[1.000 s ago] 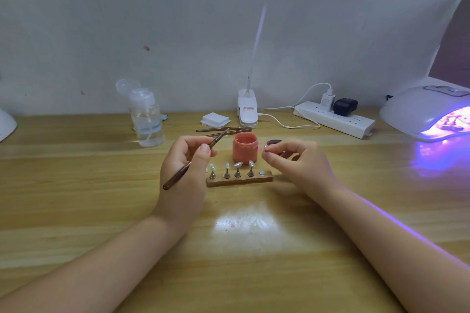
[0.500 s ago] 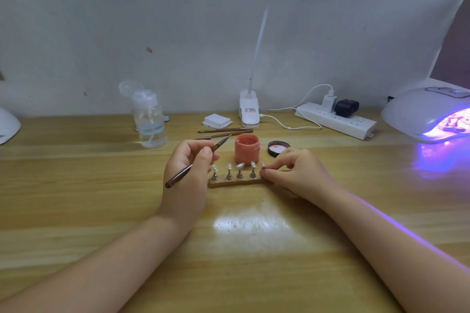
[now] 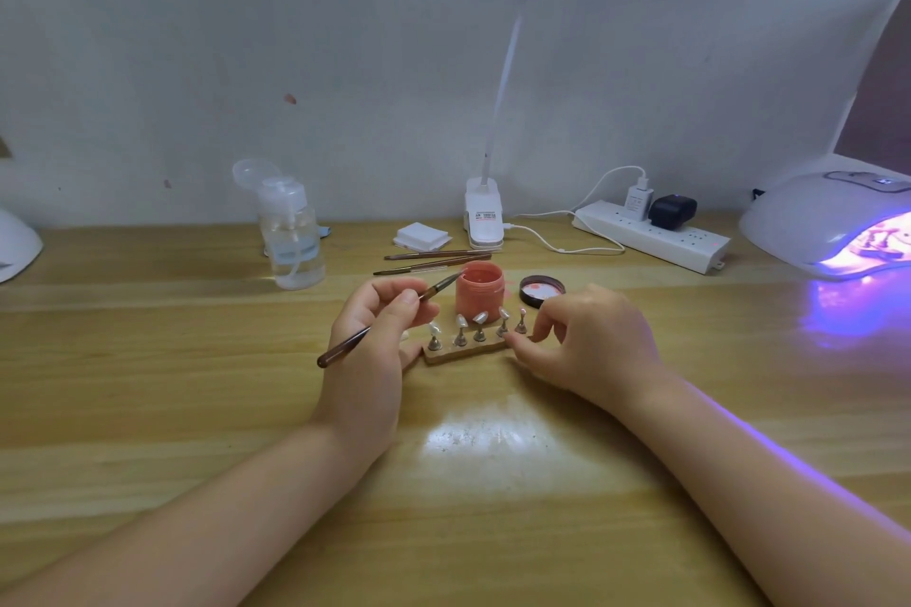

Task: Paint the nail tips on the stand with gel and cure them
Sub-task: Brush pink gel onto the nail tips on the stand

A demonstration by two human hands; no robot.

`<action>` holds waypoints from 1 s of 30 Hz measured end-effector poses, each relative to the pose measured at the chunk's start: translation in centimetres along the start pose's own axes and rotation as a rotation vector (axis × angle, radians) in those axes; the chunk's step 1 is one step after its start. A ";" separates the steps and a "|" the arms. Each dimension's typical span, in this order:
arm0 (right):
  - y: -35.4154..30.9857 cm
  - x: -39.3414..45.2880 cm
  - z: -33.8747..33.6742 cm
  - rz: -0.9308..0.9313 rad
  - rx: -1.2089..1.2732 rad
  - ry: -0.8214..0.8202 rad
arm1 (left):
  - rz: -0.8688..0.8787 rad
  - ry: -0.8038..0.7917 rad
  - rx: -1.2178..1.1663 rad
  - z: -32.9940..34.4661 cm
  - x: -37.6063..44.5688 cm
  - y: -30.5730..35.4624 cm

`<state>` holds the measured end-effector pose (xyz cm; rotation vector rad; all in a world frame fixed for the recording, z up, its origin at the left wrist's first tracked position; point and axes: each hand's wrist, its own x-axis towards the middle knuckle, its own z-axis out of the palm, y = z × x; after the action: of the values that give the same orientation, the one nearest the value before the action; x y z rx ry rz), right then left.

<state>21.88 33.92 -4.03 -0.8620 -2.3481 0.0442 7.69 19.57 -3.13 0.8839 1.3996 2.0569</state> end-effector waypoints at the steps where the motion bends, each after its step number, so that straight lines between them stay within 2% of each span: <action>1: -0.3 -0.1 0.2 0.006 -0.012 -0.007 | -0.003 -0.003 -0.003 0.0 0.0 0.0; 8: -1.7 -0.3 1.1 0.045 -0.225 -0.054 | -0.006 -0.024 -0.007 0.1 -0.1 0.0; 15: -1.8 -0.2 1.2 0.060 -0.224 -0.076 | -0.017 -0.050 0.005 0.1 -0.2 0.0; 18: -1.9 -0.3 1.1 0.059 -0.145 -0.049 | 0.017 -0.026 0.076 0.0 0.0 -0.1; 23: -2.0 -0.5 0.4 0.112 0.223 0.082 | 0.071 -0.003 0.210 -0.3 1.5 1.2; 26: -2.3 -0.5 0.4 0.066 0.391 0.142 | 0.057 0.014 0.254 -0.5 3.0 2.4; 30: -2.3 -0.5 0.5 -0.003 0.492 0.158 | 0.161 0.033 0.412 0.1 4.9 3.4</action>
<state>20.54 31.95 -4.19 -0.5915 -2.0571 0.5105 4.35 21.88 1.26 1.1651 1.8651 1.9325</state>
